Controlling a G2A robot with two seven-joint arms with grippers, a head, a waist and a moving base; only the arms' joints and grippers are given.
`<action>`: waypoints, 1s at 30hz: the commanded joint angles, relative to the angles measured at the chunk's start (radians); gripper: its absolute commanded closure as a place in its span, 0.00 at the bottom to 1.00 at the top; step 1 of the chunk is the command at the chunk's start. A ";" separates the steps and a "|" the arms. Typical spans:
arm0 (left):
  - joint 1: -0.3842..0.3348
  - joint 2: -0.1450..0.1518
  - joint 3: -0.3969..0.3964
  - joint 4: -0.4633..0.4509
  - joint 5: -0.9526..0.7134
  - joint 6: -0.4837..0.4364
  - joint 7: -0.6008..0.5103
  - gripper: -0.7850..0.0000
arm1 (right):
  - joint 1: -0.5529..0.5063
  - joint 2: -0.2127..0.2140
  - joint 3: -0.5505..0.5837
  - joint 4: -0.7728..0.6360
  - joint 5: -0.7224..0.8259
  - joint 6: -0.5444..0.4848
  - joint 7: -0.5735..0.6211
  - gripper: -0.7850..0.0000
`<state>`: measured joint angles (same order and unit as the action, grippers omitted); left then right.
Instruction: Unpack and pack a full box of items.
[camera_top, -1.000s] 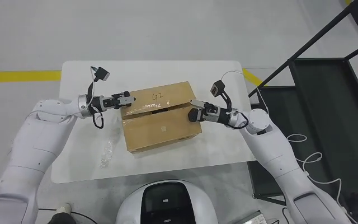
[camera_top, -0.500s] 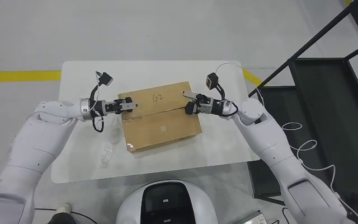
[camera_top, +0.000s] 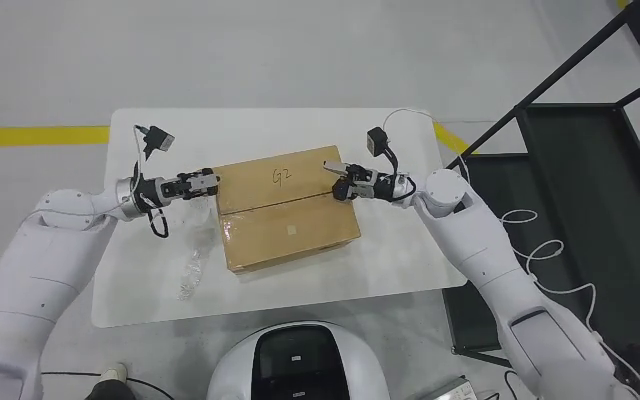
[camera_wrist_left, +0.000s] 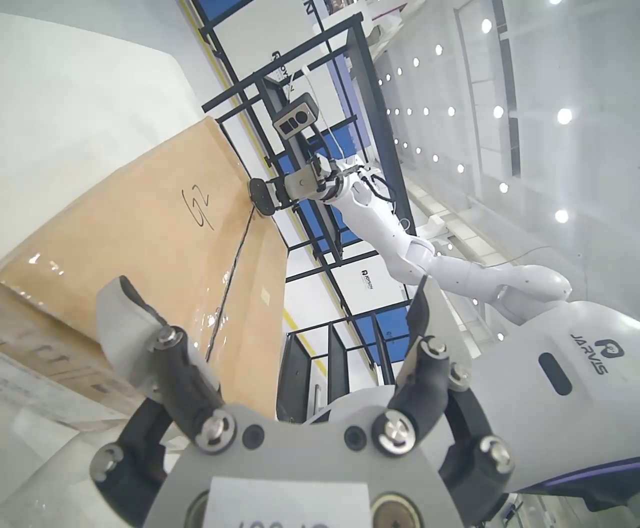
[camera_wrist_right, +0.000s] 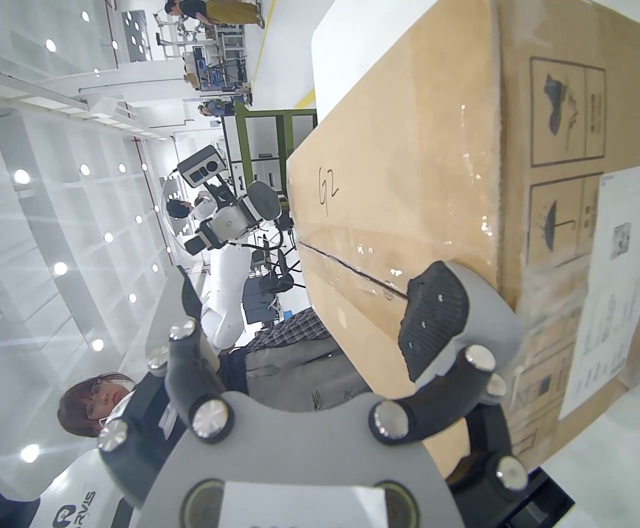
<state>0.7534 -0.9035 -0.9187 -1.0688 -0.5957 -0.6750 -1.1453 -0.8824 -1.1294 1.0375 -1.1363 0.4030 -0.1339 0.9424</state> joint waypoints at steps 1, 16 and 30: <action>0.022 0.015 -0.025 -0.007 -0.002 0.005 -0.004 0.00 | -0.003 0.001 0.000 -0.011 -0.011 -0.003 0.007 0.00; 0.182 0.076 -0.134 0.002 -0.048 0.070 -0.070 0.00 | -0.005 0.002 0.002 -0.018 -0.019 -0.007 0.019 0.00; 0.195 0.058 -0.129 0.035 -0.137 0.056 -0.053 0.00 | -0.005 0.002 0.002 -0.018 -0.019 -0.007 0.019 0.00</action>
<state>0.9480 -0.8457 -1.0475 -1.0334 -0.7327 -0.6196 -1.1981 -0.8870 -1.1275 1.0395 -1.1540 0.3842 -0.1409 0.9615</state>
